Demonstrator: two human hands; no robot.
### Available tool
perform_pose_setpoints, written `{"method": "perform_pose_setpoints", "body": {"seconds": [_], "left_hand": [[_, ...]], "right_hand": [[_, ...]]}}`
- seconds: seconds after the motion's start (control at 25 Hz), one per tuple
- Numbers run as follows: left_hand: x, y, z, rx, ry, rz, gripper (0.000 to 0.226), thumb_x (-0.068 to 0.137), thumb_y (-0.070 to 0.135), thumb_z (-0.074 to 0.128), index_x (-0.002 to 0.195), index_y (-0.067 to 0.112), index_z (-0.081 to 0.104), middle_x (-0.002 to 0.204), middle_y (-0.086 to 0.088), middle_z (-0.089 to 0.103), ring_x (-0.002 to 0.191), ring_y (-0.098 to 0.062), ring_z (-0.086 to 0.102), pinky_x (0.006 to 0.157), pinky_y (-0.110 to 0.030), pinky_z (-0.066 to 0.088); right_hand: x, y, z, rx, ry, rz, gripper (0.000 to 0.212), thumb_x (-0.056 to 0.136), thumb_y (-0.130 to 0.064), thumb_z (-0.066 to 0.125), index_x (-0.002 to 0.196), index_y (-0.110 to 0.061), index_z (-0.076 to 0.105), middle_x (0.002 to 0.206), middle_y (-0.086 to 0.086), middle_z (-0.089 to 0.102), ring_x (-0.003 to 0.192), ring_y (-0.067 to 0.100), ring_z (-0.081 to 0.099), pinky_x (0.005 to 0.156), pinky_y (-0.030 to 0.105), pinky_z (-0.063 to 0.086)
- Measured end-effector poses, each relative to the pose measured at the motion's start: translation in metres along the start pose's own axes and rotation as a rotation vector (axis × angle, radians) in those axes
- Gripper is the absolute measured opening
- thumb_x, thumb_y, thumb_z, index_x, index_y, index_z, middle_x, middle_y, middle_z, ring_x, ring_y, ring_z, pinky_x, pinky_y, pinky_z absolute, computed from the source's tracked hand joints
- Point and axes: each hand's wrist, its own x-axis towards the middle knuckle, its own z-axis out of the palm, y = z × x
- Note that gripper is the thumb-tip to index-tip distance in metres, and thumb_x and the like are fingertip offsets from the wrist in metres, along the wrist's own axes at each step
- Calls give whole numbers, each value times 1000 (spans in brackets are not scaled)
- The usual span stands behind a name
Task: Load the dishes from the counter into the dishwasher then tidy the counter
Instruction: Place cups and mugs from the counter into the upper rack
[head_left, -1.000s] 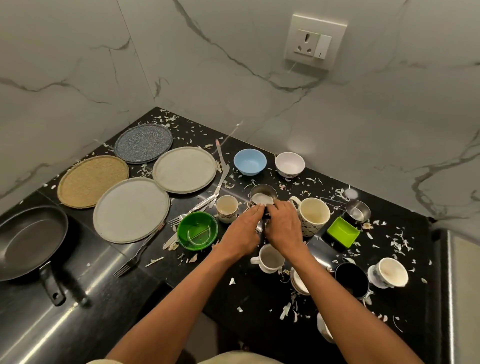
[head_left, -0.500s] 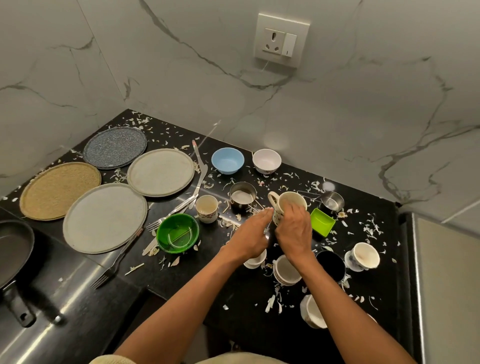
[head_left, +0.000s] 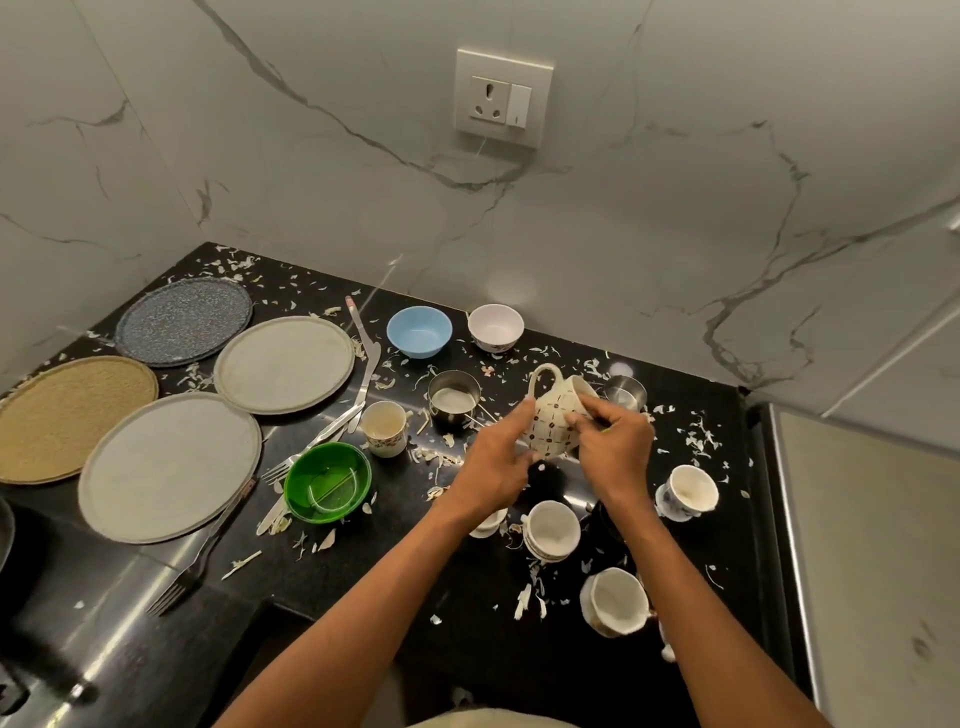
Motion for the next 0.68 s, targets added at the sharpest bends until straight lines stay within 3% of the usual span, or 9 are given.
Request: {"method": "perform_pose_setpoints", "body": {"seconds": [0.12,0.2,0.32,0.4,0.52,0.6,0.68], "left_hand": [[0,7,5,-21,34,99,83,82,2,76,152,16,34,156,-2,37,142,-6,30,115,-17,28],[-2,14,10,-50,39,159,88,77,5,81,152,17,35,156,-2,36,145,-10,29,118,-25,29],[-8,33,23,-165,-2,204,91,71,5,85,148,21,39,143,5,49,131,-9,49,102,-19,46],[-12,43,34,-211,-15,178,91,69,4,87,146,24,42,129,12,56,114,-1,59,91,-16,52],[-20,54,49,-308,-70,64,94,67,1,88,147,20,42,115,24,57,102,7,61,88,-16,52],[-24,58,58,-360,-120,11,92,65,4,89,145,19,46,115,19,62,102,3,64,89,-22,55],[-30,63,69,-350,-136,19,88,61,11,93,140,17,53,120,9,67,104,-3,67,89,-30,58]], "right_hand": [[0,-7,-28,199,76,220,27,85,-4,75,111,-11,74,104,-2,75,88,4,72,74,25,61],[-3,-12,-44,350,103,331,23,87,-3,73,108,-10,75,97,-2,76,88,9,73,73,28,62],[-16,-15,-68,548,185,441,21,87,2,70,107,-3,73,87,1,76,75,8,74,59,20,57],[-30,-12,-82,595,229,492,22,87,2,71,109,-2,73,84,1,76,69,8,73,56,21,56],[-51,-1,-101,656,272,549,22,86,0,72,107,-5,73,92,6,76,84,17,74,64,25,58],[-65,7,-115,679,312,554,19,85,-1,73,101,-11,74,100,8,76,98,24,72,76,31,59],[-79,12,-127,593,356,502,20,85,-5,75,104,-13,75,103,6,76,102,22,71,78,28,59]]}}
